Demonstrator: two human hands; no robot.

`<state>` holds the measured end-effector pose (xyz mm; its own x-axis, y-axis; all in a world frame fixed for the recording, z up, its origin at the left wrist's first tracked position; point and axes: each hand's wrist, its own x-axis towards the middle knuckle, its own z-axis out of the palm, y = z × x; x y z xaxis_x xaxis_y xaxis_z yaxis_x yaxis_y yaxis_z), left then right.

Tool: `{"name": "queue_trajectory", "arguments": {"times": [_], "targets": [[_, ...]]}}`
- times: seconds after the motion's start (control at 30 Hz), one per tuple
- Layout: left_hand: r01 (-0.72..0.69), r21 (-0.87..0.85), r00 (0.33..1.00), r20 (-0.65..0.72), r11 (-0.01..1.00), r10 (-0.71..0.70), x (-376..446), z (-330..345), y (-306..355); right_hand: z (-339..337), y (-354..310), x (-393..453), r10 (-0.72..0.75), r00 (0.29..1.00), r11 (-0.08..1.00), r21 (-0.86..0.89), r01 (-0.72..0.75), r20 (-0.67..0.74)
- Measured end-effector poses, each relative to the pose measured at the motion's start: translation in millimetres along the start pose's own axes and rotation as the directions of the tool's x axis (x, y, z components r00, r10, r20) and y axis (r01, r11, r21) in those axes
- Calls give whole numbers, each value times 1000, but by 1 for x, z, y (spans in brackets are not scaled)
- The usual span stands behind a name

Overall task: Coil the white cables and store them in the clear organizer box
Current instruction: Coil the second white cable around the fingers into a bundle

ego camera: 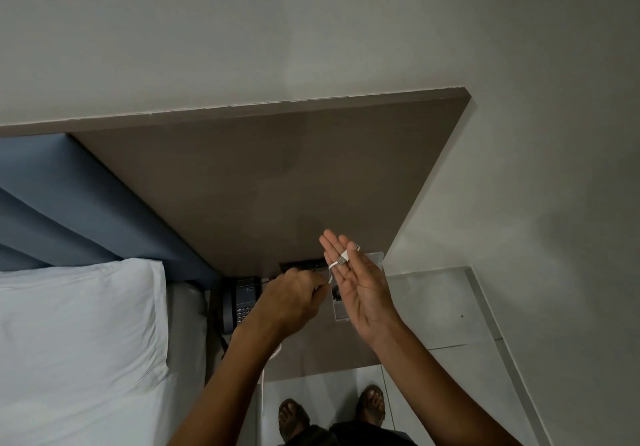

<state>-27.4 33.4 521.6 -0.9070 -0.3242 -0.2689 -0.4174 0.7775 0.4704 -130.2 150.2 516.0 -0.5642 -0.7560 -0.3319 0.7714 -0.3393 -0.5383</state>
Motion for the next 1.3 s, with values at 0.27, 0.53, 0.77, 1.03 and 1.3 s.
{"name": "queue_trajectory", "arguments": {"times": [0.27,0.53,0.77,1.03,1.3], "targets": [[-95,-104,993,59,990,101,-7,-11,0,3,6,-5,-91,994,904,-413,109,64],[-167,-255,984,20,952,178,-12,-39,-3,-6,9,-5,-82,983,627,-758,178,162],[-169,-283,984,-108,944,143,-6,-52,-9,-15,10,-10,38,997,661,-750,29,72],[-222,-443,974,-145,869,175,-2,-41,-7,-14,7,-18,143,981,785,-619,-30,134],[-216,-561,972,-48,799,229,-6,-43,3,-10,16,-17,57,998,903,-427,-45,15]]}}
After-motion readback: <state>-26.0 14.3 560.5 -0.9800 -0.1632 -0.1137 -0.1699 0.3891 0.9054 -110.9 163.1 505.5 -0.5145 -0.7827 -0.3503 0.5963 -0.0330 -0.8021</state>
